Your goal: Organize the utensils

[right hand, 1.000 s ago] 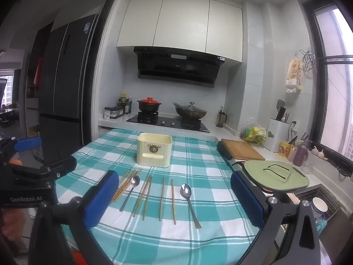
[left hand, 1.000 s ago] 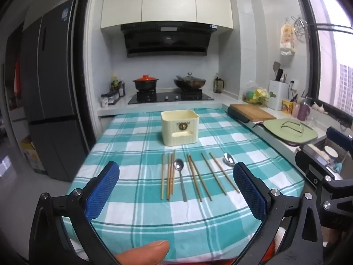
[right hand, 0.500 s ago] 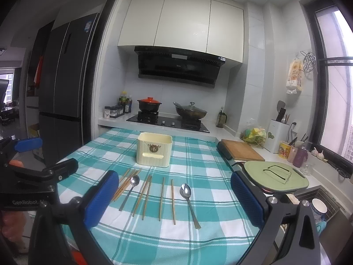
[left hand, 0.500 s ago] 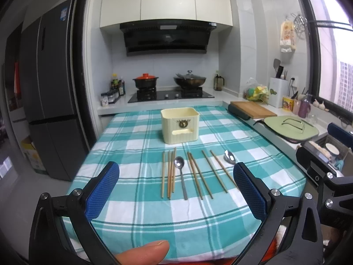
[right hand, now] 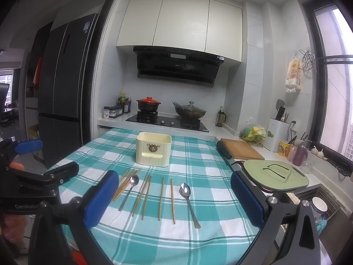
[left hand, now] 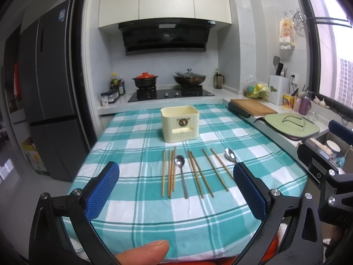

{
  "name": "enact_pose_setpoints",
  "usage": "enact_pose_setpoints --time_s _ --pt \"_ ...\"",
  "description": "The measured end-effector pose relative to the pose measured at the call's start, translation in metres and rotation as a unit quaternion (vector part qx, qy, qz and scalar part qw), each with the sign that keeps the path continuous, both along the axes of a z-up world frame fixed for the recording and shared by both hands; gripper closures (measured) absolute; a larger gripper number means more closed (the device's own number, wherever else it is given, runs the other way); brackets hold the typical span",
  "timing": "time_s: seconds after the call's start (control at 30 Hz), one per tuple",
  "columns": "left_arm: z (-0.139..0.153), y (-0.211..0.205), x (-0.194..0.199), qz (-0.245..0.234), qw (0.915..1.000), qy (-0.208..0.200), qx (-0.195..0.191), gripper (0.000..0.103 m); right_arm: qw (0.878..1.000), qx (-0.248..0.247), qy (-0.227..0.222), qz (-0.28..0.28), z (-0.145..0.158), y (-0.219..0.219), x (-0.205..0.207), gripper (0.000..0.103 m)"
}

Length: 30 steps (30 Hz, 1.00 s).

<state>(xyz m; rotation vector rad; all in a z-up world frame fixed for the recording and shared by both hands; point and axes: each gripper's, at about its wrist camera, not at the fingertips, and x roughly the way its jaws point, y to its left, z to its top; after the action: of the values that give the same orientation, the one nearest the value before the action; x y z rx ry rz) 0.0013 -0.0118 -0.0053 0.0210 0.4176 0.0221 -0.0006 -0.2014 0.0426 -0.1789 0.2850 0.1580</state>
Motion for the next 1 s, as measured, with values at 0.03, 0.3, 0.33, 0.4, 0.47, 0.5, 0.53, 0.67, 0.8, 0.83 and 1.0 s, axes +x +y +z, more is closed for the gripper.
enact_pose_setpoints --time_s 0.03,0.3,0.33,0.4,0.47,0.5,0.53,0.67,0.8,0.83,1.0 --pt "-0.0001 0.0 -0.0002 0.0 1.0 0.0 0.0 0.0 1.0 0.0 0.001 0.0 -0.0001 -0.0001 0.0006 0.0" --pt "-0.0011 0.0006 -0.0005 -0.001 1.0 0.001 0.001 0.0 1.0 0.0 0.001 0.0 -0.001 0.0008 0.0009 0.0" --pt "-0.0012 0.0008 -0.0005 -0.001 1.0 0.002 0.001 0.0 1.0 0.001 0.001 -0.001 -0.001 0.0008 0.0009 0.0" --pt "-0.0008 0.0012 0.0006 -0.002 1.0 0.003 0.002 0.0 1.0 0.002 0.003 -0.001 -0.0015 0.0011 0.002 0.0" --pt "-0.001 0.0018 0.0012 -0.001 1.0 0.005 0.002 0.0 1.0 0.002 0.005 -0.001 -0.0024 0.0017 0.0032 0.0" --pt "-0.0008 0.0016 0.0019 -0.001 1.0 0.006 0.002 0.0 1.0 0.003 0.005 -0.001 -0.0026 0.0011 0.0038 0.0" --pt "-0.0006 0.0012 0.0025 -0.001 1.0 0.006 0.002 0.0 1.0 0.003 0.005 -0.001 -0.0028 0.0013 0.0039 0.0" --pt "0.0001 -0.0001 0.0027 -0.001 1.0 0.006 0.003 0.0 1.0 0.003 0.004 -0.001 -0.0032 0.0015 0.0038 0.0" --pt "-0.0006 -0.0002 0.0025 -0.001 1.0 0.006 0.003 0.0 1.0 0.003 0.005 -0.001 -0.0031 0.0017 0.0038 0.0" --pt "-0.0008 -0.0002 0.0024 -0.001 1.0 0.006 0.003 0.0 1.0 0.003 0.005 -0.001 -0.0034 0.0019 0.0037 0.0" --pt "-0.0004 -0.0009 0.0029 -0.001 1.0 0.007 0.004 0.0 1.0 0.004 0.005 -0.002 -0.0041 0.0012 0.0035 0.0"
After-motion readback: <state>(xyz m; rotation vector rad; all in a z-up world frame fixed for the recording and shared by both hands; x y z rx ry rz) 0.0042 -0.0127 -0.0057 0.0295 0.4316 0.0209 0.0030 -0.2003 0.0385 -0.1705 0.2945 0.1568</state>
